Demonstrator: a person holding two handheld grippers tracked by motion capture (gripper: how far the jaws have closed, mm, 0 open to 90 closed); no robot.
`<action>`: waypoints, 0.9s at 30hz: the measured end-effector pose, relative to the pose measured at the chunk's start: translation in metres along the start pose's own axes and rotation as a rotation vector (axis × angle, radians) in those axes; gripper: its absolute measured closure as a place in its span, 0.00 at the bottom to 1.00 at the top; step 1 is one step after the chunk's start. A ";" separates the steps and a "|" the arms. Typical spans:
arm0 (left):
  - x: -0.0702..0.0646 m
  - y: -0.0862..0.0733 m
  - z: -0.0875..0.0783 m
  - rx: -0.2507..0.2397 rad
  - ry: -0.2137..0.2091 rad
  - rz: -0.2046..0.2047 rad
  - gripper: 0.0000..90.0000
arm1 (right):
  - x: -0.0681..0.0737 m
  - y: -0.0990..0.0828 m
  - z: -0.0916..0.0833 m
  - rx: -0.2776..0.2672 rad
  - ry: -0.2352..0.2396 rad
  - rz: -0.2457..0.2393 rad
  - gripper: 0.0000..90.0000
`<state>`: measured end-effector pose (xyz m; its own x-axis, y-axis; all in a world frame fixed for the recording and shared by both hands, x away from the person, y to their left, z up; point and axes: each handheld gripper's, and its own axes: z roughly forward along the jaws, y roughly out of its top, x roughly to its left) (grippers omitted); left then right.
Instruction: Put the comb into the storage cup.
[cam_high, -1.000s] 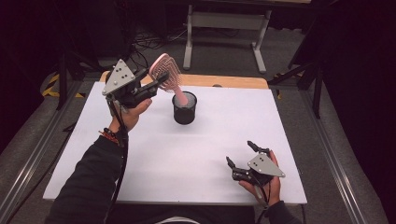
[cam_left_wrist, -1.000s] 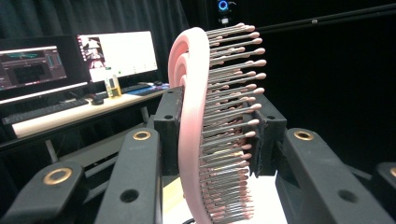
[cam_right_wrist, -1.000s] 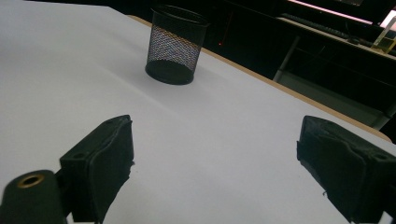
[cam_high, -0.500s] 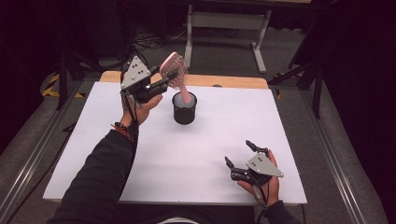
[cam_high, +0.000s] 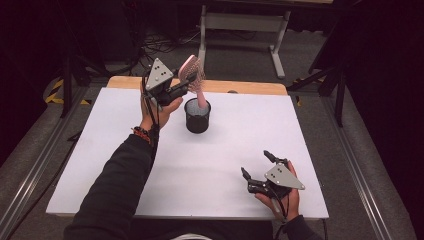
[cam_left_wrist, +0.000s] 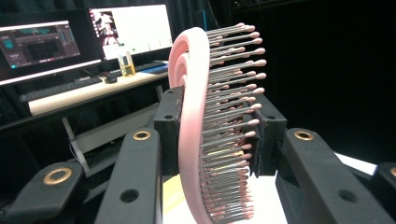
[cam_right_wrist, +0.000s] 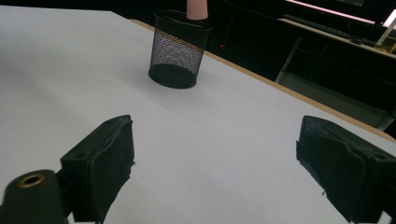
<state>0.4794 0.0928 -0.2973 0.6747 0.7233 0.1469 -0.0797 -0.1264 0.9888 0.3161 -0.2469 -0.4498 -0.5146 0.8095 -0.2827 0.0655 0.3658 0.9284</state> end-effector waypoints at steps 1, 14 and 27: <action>0.000 0.000 0.000 0.006 0.004 0.003 0.70 | 0.000 0.000 0.000 0.001 0.000 0.002 0.13; 0.003 -0.008 0.007 0.022 0.016 -0.006 0.70 | 0.008 0.002 0.003 0.017 0.017 -0.041 0.13; 0.002 -0.016 0.012 0.039 0.013 -0.022 0.70 | 0.007 0.002 0.006 0.026 0.025 -0.035 0.13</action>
<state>0.4908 0.0880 -0.3130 0.6661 0.7352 0.1255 -0.0363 -0.1361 0.9900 0.3178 -0.2381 -0.4512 -0.5380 0.7846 -0.3082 0.0689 0.4053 0.9116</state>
